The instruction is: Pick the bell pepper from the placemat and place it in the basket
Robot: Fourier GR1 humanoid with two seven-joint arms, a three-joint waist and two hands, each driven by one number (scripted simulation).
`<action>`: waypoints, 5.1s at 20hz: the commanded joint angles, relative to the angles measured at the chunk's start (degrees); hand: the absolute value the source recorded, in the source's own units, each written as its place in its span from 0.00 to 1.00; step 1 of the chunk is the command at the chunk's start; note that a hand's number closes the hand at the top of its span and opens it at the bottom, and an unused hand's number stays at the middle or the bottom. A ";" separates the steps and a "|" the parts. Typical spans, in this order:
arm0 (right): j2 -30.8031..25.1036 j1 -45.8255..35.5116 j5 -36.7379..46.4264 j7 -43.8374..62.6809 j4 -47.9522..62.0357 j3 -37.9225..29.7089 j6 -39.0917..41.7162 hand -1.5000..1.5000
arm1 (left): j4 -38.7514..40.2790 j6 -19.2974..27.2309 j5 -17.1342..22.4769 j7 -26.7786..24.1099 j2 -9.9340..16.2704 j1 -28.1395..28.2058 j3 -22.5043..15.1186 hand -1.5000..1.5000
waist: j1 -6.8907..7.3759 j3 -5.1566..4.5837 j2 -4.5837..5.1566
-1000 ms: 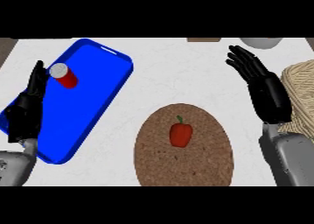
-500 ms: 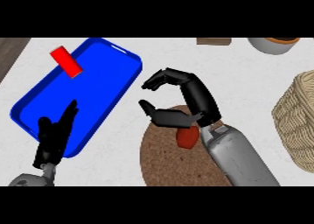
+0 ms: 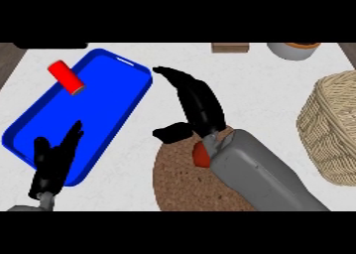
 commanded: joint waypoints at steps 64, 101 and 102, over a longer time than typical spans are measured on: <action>-15.11 0.80 -5.52 34.55 -15.03 9.47 35.81 0.00 | -0.14 -2.38 -3.42 2.10 -4.85 7.89 0.60 0.50 | 0.01 -0.36 1.75; -8.31 5.71 10.85 19.87 -0.40 10.93 36.27 1.00 | -0.17 -7.35 -2.81 3.24 -3.59 7.96 5.85 0.50 | 0.22 -0.37 1.80; -6.67 6.34 13.00 21.43 -0.91 12.92 35.40 1.00 | -3.43 -5.72 -4.67 5.43 -4.53 8.84 3.44 0.50 | 0.27 -0.34 1.67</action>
